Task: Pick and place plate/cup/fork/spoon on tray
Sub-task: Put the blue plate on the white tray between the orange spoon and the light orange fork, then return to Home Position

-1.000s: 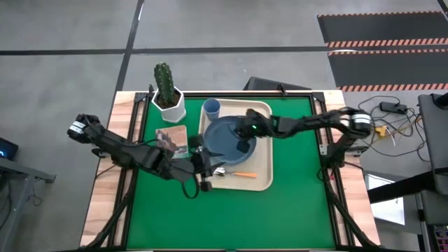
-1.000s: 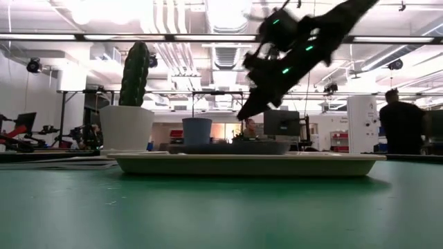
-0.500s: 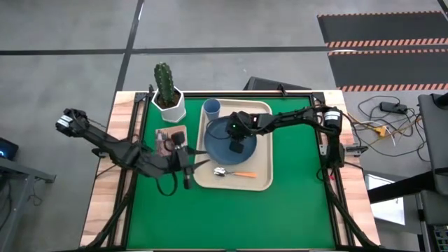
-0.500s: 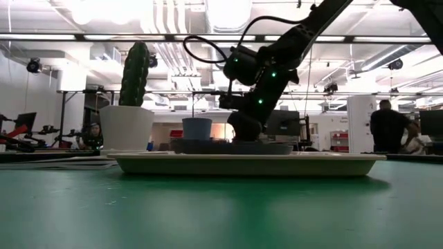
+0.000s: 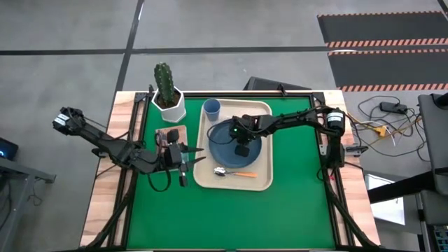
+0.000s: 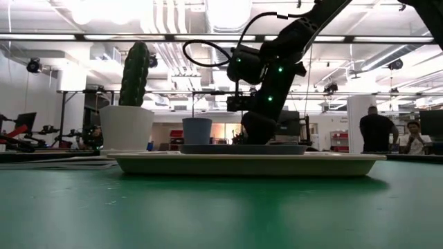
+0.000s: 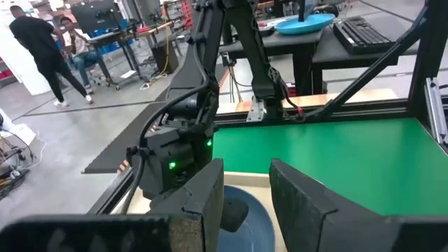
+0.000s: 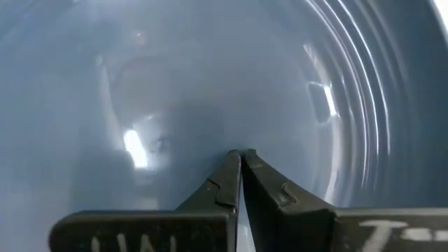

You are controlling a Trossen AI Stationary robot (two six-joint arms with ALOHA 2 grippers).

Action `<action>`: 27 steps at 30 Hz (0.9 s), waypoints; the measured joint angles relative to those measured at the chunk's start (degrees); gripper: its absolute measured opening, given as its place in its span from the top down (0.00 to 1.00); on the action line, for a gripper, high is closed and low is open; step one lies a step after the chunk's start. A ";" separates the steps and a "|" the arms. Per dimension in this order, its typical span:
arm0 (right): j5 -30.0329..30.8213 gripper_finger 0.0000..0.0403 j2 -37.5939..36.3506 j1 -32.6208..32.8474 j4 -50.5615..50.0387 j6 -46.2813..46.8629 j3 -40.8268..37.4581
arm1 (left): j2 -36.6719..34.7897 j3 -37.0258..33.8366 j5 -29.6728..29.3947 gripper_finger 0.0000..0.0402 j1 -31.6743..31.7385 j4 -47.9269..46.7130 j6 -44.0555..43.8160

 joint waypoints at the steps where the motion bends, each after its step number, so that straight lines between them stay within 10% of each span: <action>1: 0.18 0.98 -0.42 0.24 -0.25 0.00 0.05 | 0.00 -0.02 0.00 0.76 0.00 -0.01 0.01; 13: -0.06 0.98 -19.40 5.47 -4.27 3.23 -2.62 | -0.19 -1.52 1.35 0.76 -0.23 -0.80 0.19; 19: -0.07 0.98 -35.74 13.46 6.50 5.02 -17.70 | -4.48 -7.44 14.94 0.82 -0.27 -1.51 3.45; 27: -1.83 0.98 -55.97 17.16 25.82 -2.41 -39.13 | -18.09 -21.67 18.46 0.99 2.18 1.09 -1.10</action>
